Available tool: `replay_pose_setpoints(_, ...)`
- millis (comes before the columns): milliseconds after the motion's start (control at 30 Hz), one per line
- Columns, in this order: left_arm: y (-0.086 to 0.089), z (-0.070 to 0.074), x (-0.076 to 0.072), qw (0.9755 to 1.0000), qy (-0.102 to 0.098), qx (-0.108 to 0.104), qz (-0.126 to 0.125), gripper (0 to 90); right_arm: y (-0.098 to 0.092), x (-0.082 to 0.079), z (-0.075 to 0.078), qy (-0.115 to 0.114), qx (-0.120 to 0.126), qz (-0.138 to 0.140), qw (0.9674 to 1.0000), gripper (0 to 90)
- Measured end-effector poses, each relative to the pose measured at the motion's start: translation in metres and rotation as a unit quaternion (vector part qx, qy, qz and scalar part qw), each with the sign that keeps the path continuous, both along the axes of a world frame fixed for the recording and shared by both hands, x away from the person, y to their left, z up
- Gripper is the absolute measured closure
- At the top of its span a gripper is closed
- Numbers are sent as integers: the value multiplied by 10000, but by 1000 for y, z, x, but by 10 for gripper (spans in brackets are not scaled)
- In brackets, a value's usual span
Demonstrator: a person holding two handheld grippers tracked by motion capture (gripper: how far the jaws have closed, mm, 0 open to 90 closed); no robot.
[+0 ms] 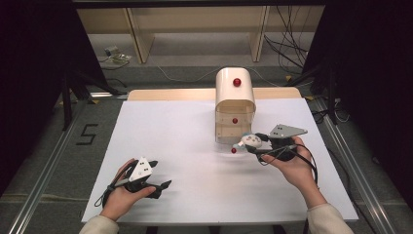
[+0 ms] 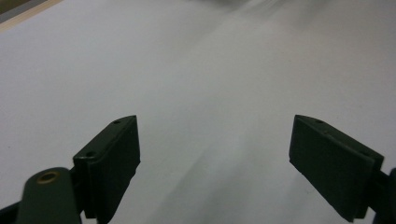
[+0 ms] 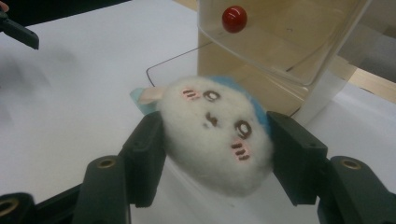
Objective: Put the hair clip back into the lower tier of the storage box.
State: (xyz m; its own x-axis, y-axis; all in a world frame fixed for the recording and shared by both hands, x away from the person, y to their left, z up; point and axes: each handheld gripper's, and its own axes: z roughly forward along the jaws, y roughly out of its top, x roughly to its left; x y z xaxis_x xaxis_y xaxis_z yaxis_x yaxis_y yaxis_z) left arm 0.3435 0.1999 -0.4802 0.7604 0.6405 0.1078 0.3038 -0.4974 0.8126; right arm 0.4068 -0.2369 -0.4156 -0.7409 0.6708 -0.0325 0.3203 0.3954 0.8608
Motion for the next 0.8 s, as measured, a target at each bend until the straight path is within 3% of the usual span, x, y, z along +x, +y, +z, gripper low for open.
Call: replay_pose_setpoints(800,-1,0,0,10000,-15,5,-15,164,5,5,0,10,-18,18,10000,412)
